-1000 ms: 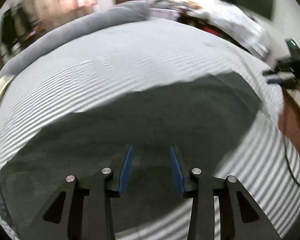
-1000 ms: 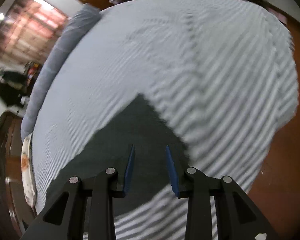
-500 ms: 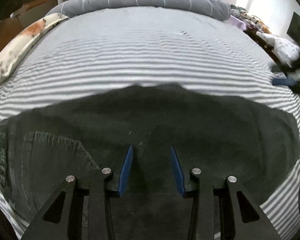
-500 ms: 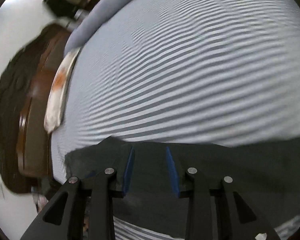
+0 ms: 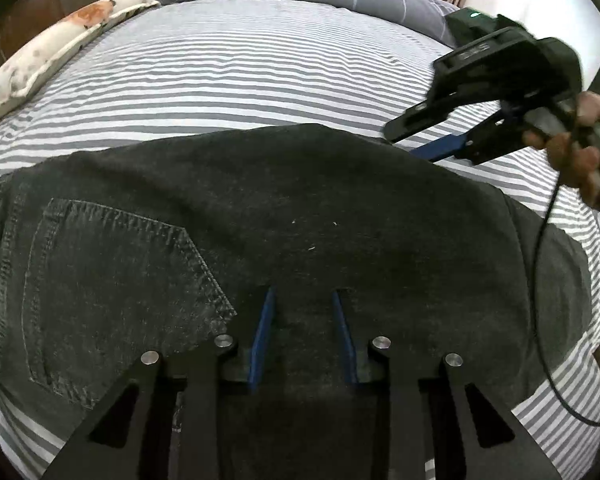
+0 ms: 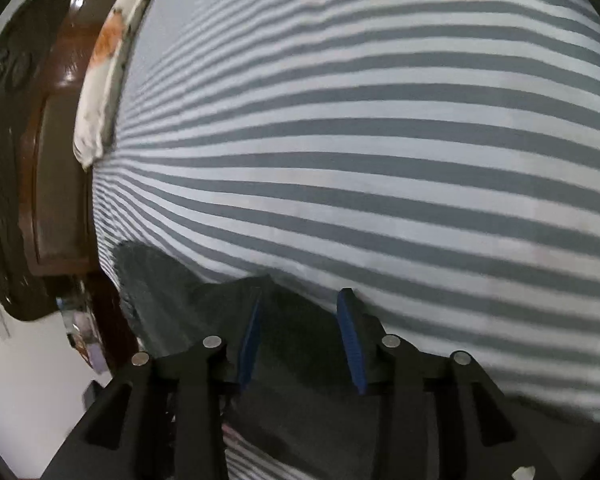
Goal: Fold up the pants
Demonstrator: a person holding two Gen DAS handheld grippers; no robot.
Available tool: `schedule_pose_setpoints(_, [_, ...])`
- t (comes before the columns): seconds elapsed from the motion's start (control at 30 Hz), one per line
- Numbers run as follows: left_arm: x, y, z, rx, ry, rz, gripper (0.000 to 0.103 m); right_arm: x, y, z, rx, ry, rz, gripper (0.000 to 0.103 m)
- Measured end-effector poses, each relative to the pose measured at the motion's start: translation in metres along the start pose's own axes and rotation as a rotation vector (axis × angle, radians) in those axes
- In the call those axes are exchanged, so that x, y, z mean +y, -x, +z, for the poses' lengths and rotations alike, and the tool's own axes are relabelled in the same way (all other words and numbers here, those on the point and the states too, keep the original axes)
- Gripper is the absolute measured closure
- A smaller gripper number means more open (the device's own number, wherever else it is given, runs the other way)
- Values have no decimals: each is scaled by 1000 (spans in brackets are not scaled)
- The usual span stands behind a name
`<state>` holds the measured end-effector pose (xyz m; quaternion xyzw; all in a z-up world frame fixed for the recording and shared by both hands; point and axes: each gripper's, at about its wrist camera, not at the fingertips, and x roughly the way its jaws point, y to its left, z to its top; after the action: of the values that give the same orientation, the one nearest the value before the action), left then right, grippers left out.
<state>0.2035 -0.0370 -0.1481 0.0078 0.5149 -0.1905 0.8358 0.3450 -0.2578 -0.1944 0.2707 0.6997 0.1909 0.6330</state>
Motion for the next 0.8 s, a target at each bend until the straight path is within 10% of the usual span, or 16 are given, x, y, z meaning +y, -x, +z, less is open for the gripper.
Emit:
schedule_pose_setpoints(0.07, [3, -1, 0, -4, 6, -6, 72, 6, -10, 0, 32, 25, 30, 70])
schedule_pose_setpoints(0.13, [5, -1, -1, -13, 12, -11, 72, 21, -9, -5, 20, 98, 57, 95])
schedule_pose_setpoints(0.53, [53, 49, 15, -217, 220, -87, 73, 54, 7, -128, -147, 339, -56, 99])
schedule_pose_setpoints(0.8, [30, 50, 36, -226, 130, -89, 73, 42, -18, -143, -164, 285, -58, 97])
